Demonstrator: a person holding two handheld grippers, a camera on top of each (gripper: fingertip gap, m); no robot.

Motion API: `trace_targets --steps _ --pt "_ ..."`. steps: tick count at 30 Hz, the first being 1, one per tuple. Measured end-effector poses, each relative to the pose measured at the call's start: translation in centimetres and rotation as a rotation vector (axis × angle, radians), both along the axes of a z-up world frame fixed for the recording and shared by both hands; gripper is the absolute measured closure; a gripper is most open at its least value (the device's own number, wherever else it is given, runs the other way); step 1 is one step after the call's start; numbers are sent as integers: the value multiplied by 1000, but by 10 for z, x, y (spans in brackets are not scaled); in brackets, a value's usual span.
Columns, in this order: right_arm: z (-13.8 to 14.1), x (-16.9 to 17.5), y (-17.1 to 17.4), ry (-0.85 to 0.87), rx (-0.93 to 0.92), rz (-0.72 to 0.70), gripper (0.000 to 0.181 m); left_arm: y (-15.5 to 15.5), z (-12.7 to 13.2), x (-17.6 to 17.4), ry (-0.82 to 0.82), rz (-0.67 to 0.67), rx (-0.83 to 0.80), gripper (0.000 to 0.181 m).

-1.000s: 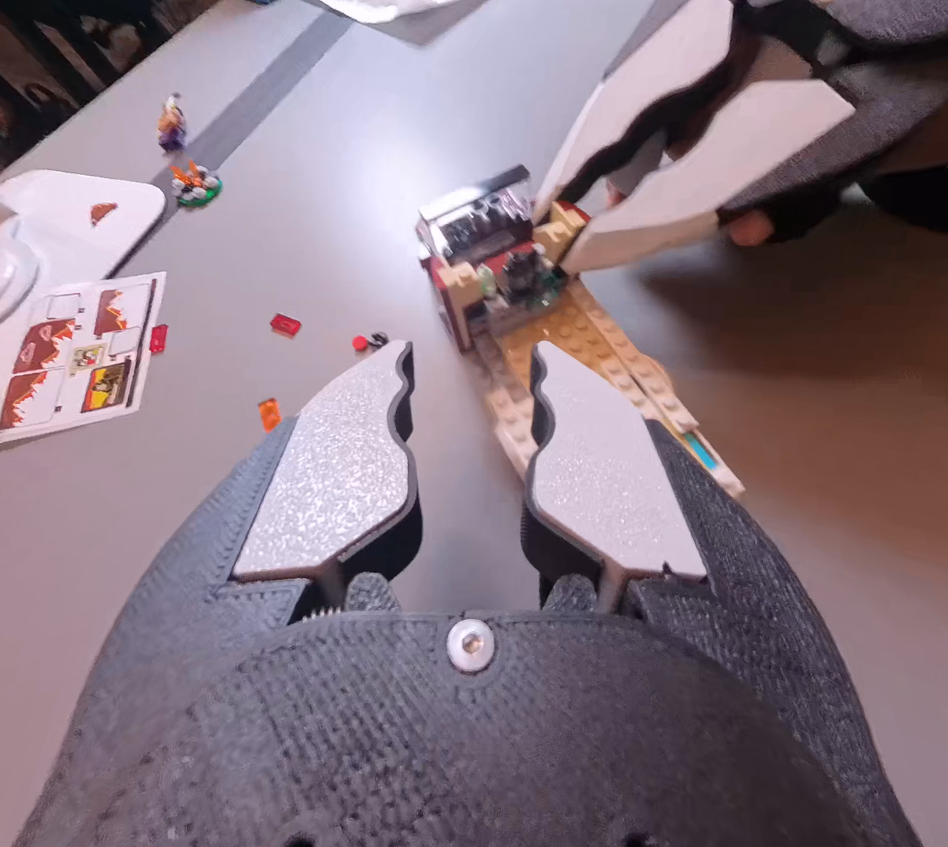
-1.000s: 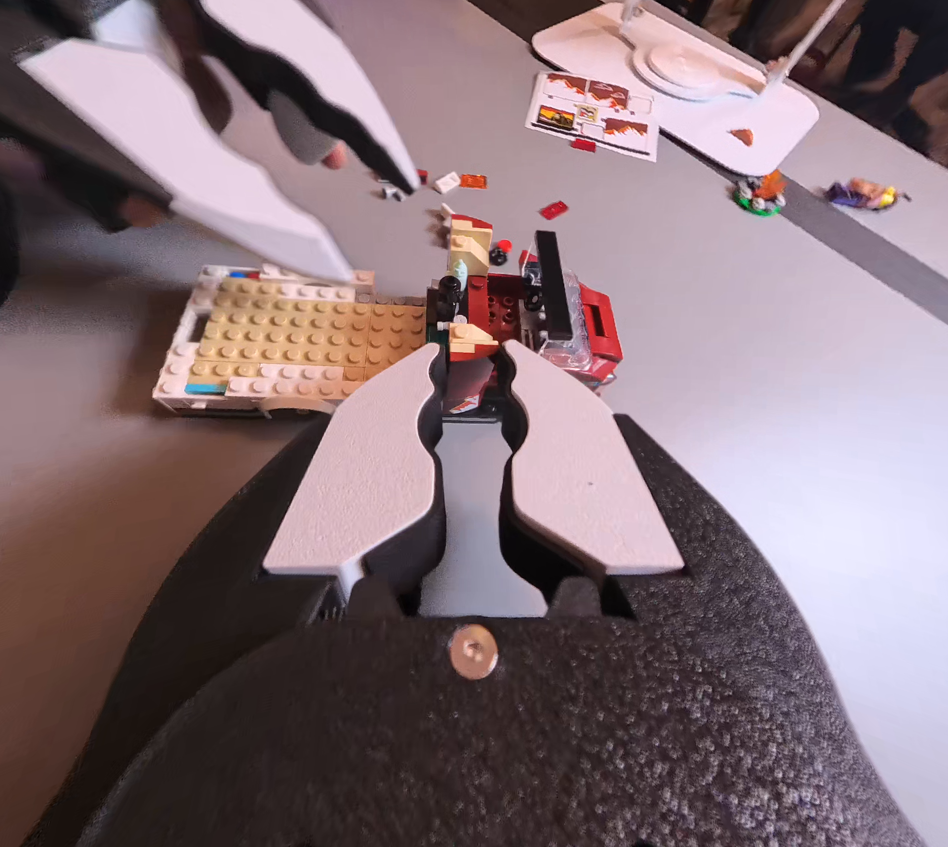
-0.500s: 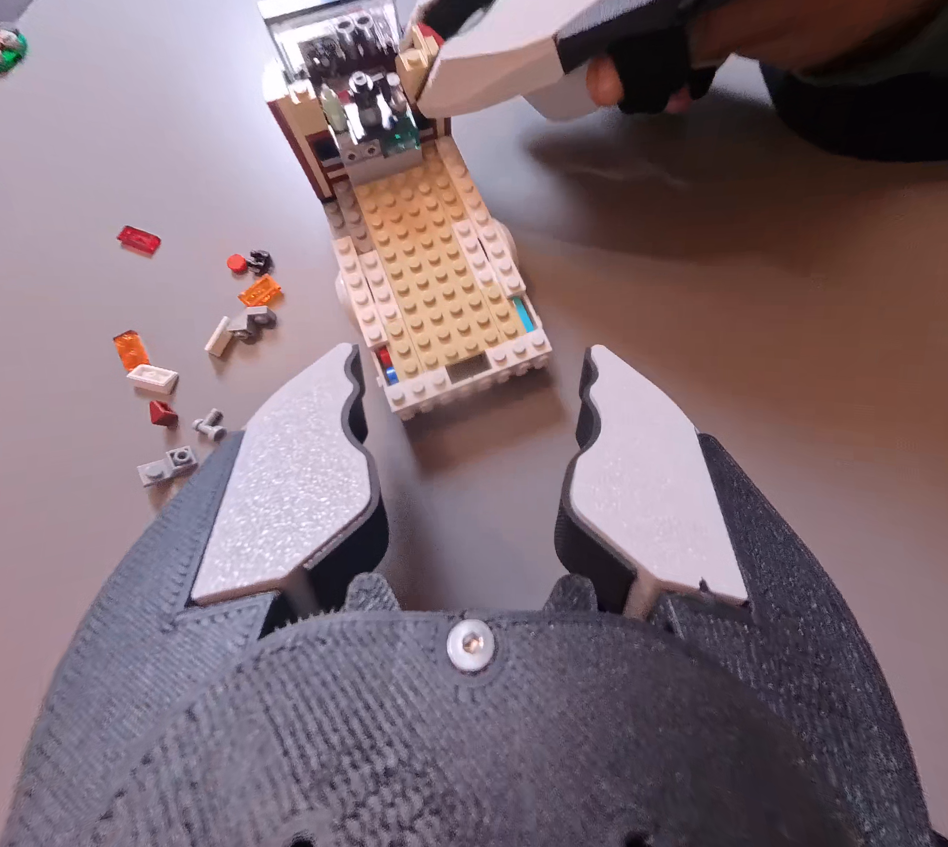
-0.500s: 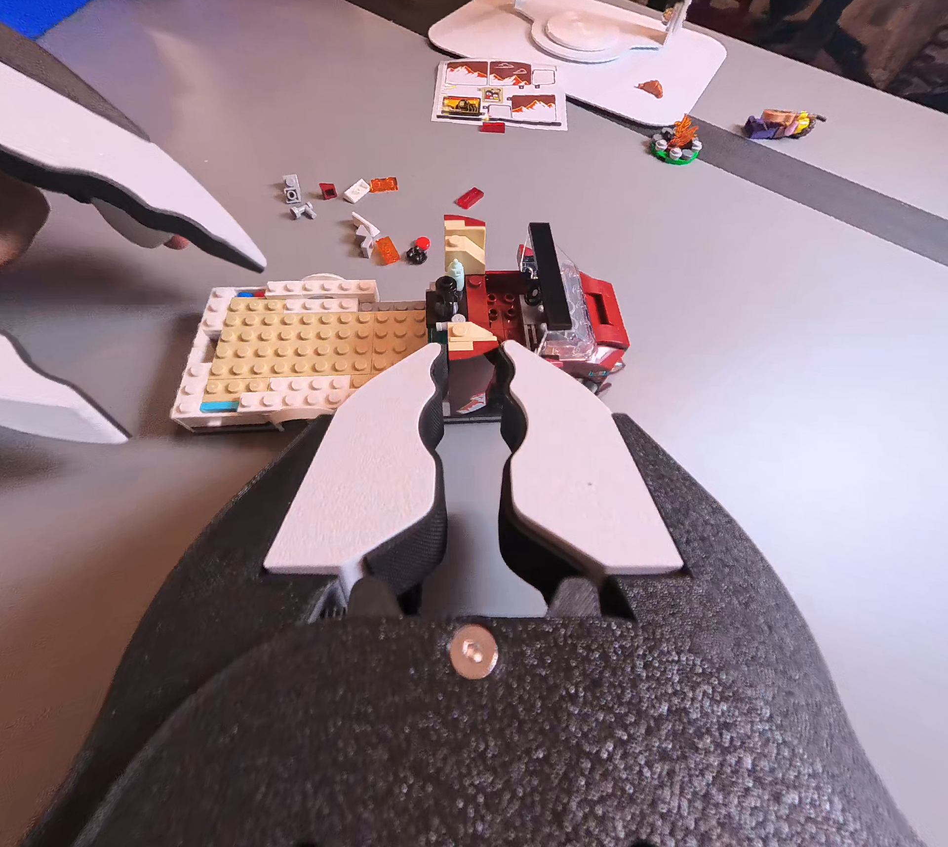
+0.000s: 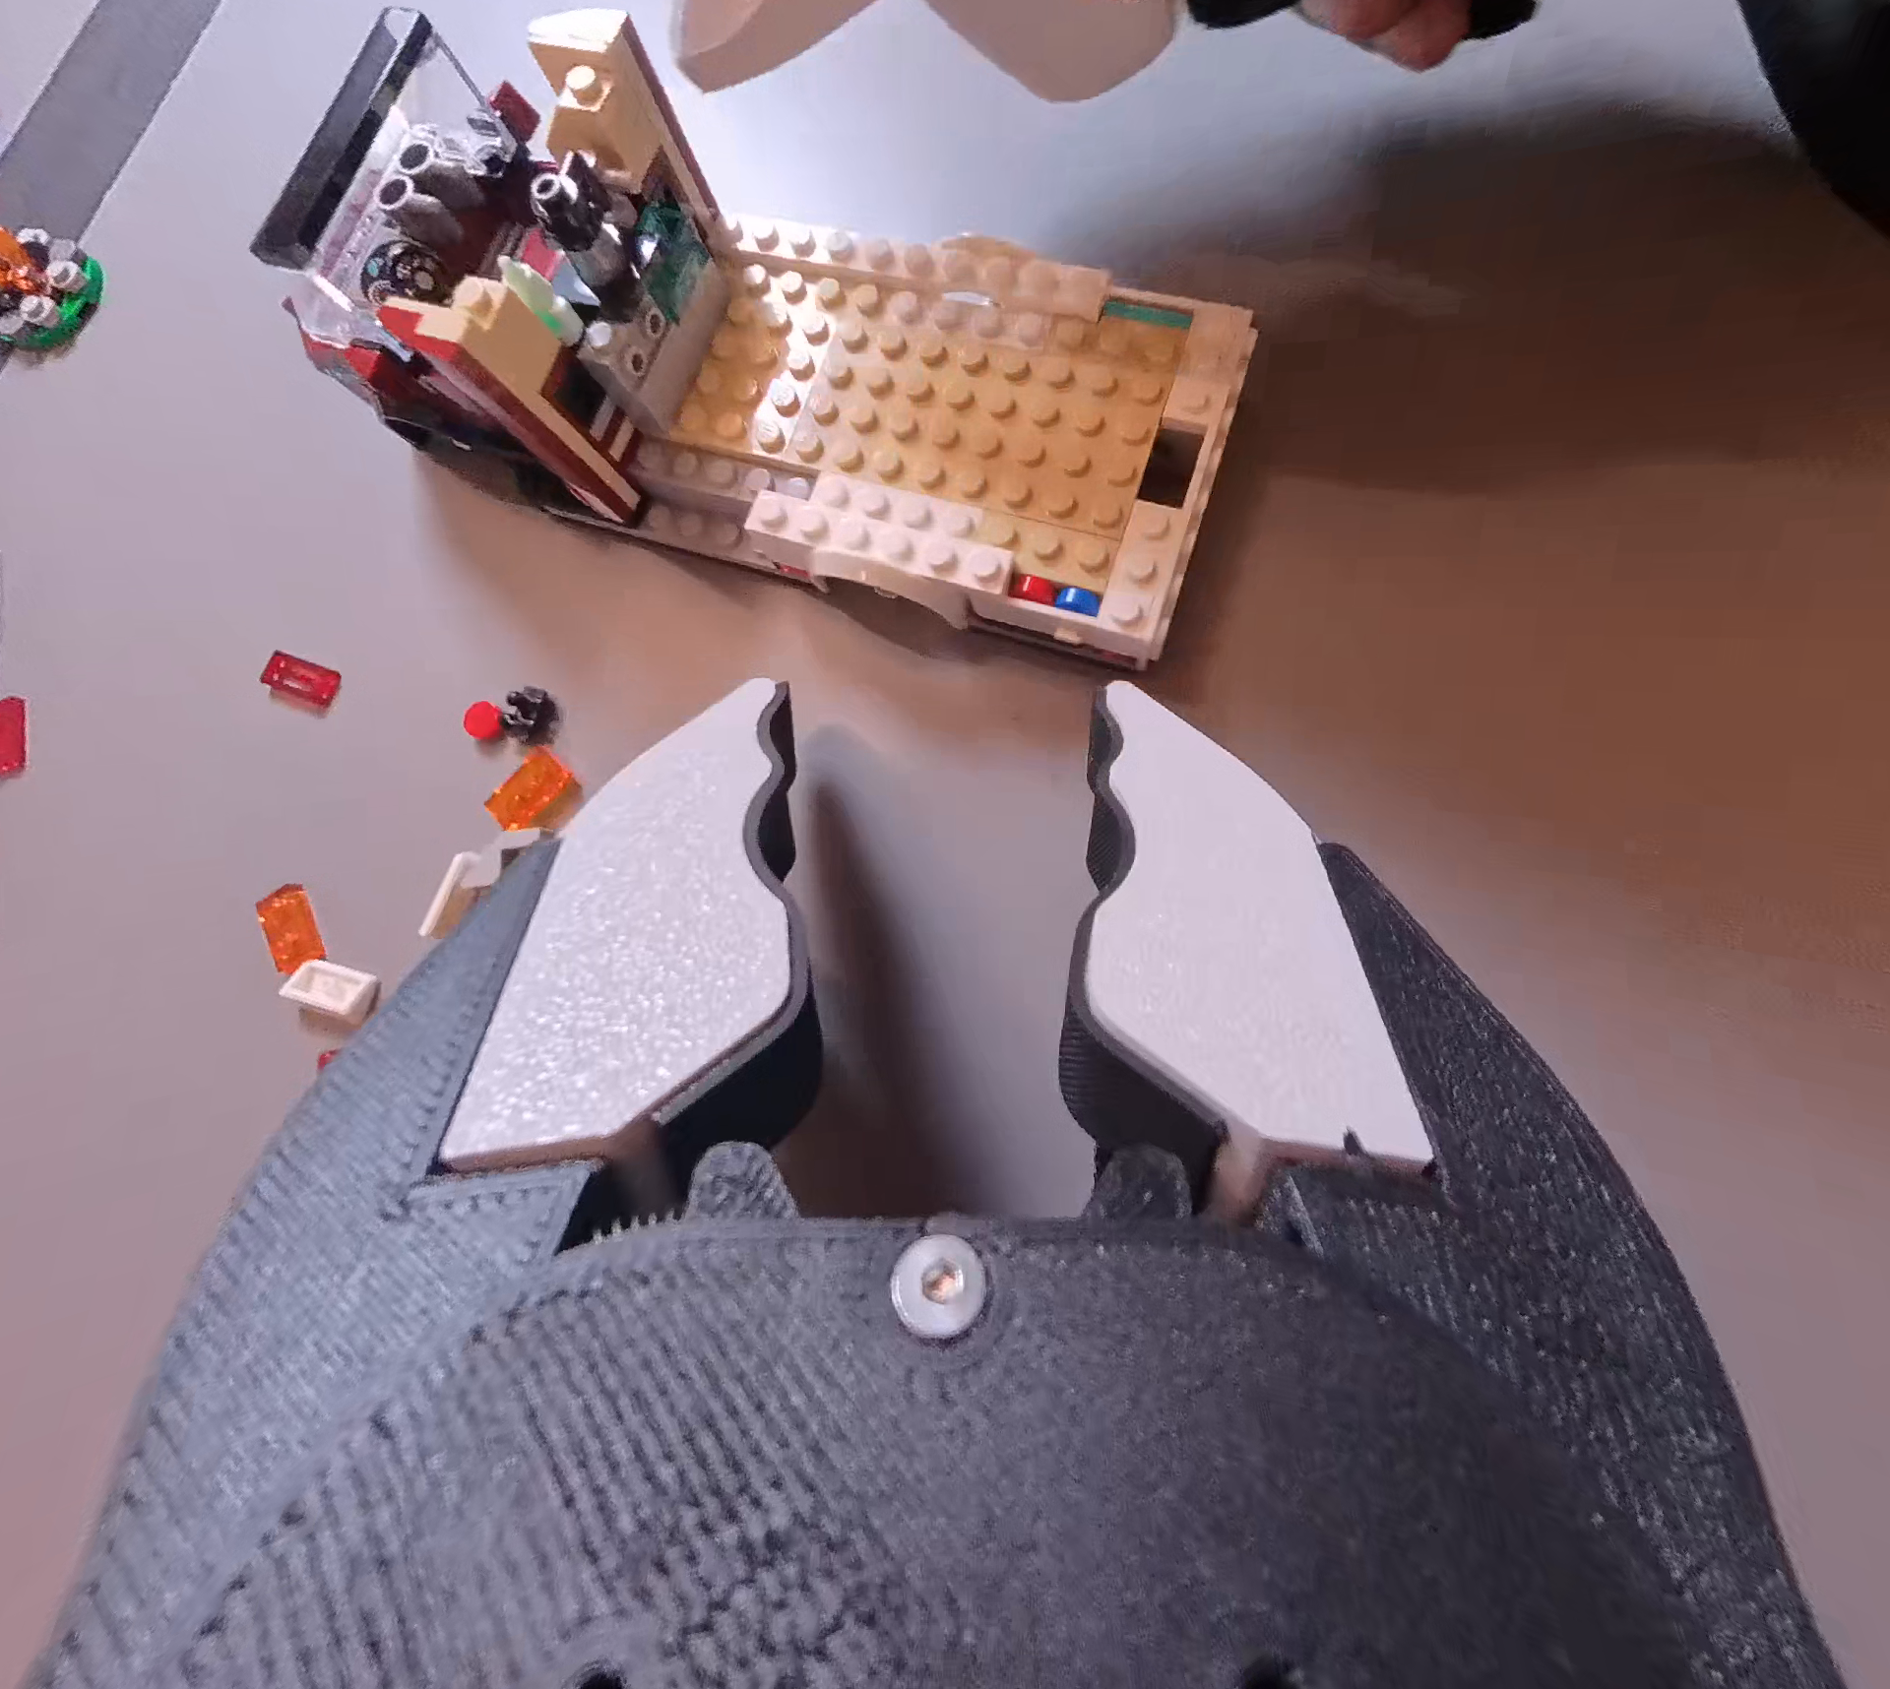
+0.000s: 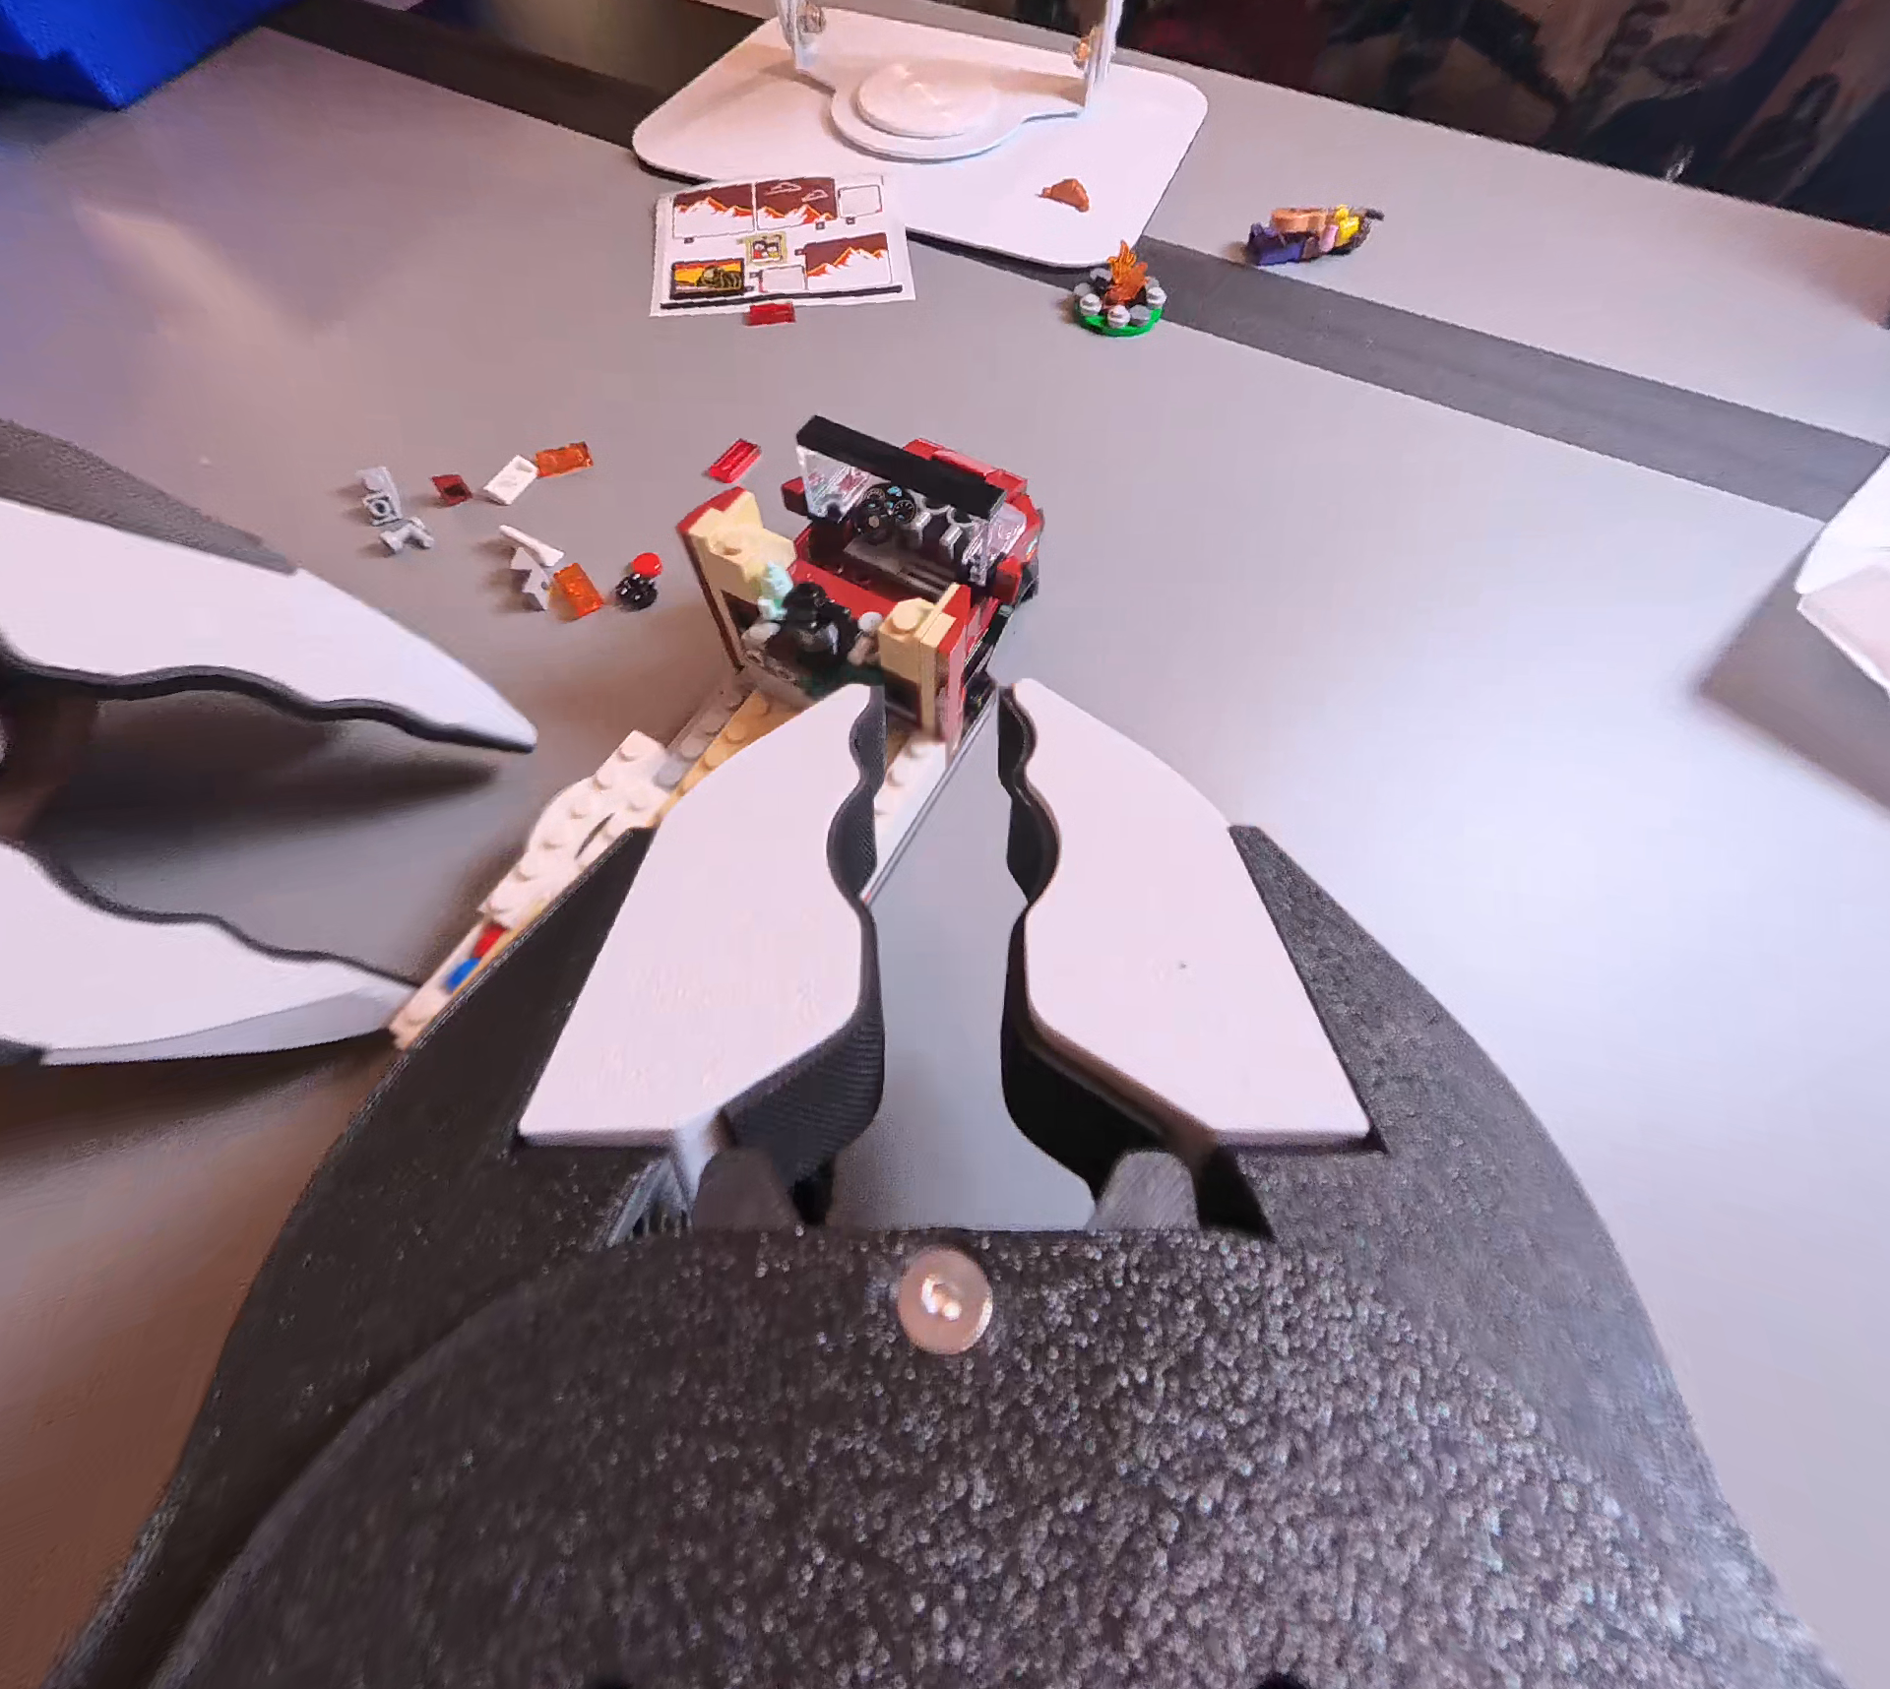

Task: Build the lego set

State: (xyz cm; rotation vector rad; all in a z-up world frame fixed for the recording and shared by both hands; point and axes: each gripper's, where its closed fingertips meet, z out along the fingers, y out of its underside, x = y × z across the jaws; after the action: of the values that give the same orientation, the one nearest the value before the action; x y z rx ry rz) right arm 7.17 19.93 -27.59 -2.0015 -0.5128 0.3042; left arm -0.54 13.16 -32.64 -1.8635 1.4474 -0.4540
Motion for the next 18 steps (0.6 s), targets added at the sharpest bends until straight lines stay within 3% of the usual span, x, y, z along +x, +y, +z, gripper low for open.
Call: trace_targets --steps 9,13,18 --pt "-1 14 -48 -87 -68 -108 160 -20 -2 7 -32 -54 -64 108" --pt "7 3 -68 -52 -55 -124 161 -12 -1 15 -35 -24 -42 120" --pt "-10 -24 -81 -57 -96 -128 181 -16 -1 18 -87 -32 -72 141"
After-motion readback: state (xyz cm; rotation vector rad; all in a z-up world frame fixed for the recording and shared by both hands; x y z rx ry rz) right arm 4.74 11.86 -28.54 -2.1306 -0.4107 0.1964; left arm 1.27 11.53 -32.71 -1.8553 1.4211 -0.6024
